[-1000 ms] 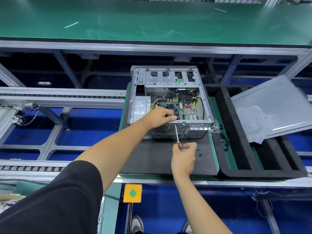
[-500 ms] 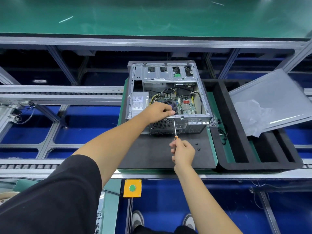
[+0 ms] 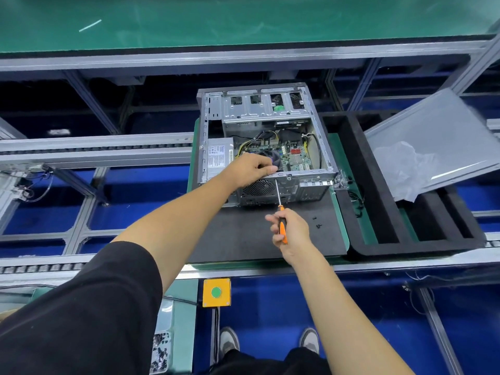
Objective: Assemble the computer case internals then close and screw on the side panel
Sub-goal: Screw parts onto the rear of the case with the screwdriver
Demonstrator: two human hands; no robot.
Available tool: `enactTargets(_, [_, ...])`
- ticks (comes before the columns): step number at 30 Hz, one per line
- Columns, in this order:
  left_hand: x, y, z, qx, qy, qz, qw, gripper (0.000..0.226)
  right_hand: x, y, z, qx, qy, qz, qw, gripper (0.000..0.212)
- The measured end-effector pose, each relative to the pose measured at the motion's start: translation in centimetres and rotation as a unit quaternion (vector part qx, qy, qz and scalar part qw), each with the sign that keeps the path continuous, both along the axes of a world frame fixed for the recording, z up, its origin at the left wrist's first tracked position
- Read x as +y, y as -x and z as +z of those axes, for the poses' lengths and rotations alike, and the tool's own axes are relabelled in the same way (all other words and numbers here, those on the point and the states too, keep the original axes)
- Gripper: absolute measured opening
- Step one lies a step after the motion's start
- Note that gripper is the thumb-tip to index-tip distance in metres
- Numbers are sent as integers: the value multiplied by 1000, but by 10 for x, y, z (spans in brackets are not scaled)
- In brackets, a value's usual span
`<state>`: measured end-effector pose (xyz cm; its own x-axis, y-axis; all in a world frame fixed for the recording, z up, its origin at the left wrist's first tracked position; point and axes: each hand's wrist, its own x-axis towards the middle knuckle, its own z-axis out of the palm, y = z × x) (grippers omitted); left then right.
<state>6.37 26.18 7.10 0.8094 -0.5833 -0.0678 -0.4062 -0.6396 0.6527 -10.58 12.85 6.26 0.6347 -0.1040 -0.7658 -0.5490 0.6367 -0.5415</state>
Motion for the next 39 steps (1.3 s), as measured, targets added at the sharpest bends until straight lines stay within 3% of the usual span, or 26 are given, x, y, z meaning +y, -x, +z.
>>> enactTargets(3, [0, 0, 0, -2, -3, 3, 1000, 44, 5, 7, -2, -17, 262, 9, 965, 17])
enactTargets(6, [1, 1, 1, -3, -1, 3, 1000, 43, 10, 9, -5, -43, 509, 83, 856, 13])
enactTargets(8, [1, 1, 1, -5, -3, 3, 1000, 43, 11, 11, -7, -47, 583, 112, 803, 20])
enactTargets(9, [1, 1, 1, -5, -5, 3, 1000, 43, 10, 11, -8, -57, 581, 115, 804, 21])
enactTargets(10, [1, 1, 1, -6, -5, 3, 1000, 43, 8, 10, -9, -69, 535, 101, 836, 19])
enactTargets(12, [1, 0, 1, -6, -5, 1, 1000, 43, 6, 4, -8, -62, 274, 25, 959, 18])
enactTargets(13, [1, 0, 0, -7, -4, -1, 1000, 43, 6, 2, -7, -38, 108, -7, 993, 20])
enactTargets(14, [1, -1, 0, -8, -2, -4, 1000, 44, 5, 0, -4, -17, -23, -29, 999, 22])
enactTargets(15, [1, -1, -1, -8, -1, -6, 1000, 45, 4, -1, -6, -7, -96, -35, 995, 22])
enactTargets(17, [1, -1, -2, -3, 1, -9, 1000, 46, 4, -2, -8, -6, -144, -36, 989, 22])
enactTargets(21, [0, -1, -1, -10, -11, -4, 1000, 44, 6, 0, -9, -14, -116, -26, 993, 22])
enactTargets(26, [-4, 9, 1, -67, -82, 1, 994, 37, -10, 10, -18, -43, 127, 19, 991, 27])
enactTargets(29, [-12, 21, -3, -189, -61, 60, 978, 27, -40, 23, -29, -47, 184, 22, 982, 30])
enactTargets(32, [-18, 48, -21, -325, -15, 155, 933, 14, -72, 32, -39, -26, 210, 21, 977, 27])
enactTargets(34, [-23, 74, -39, -389, -11, 121, 913, 19, -87, 36, -45, -8, 219, 24, 975, 26])
enactTargets(36, [-30, 92, -55, -354, -69, -1, 933, 18, -98, 40, -50, 3, 223, 25, 974, 27])
enactTargets(38, [-43, 107, -65, -194, -139, -67, 969, 25, -106, 43, -53, 9, 223, 26, 974, 26])
enactTargets(39, [-51, 112, -69, -109, -152, -55, 981, 30, -110, 44, -55, 14, 224, 26, 974, 25])
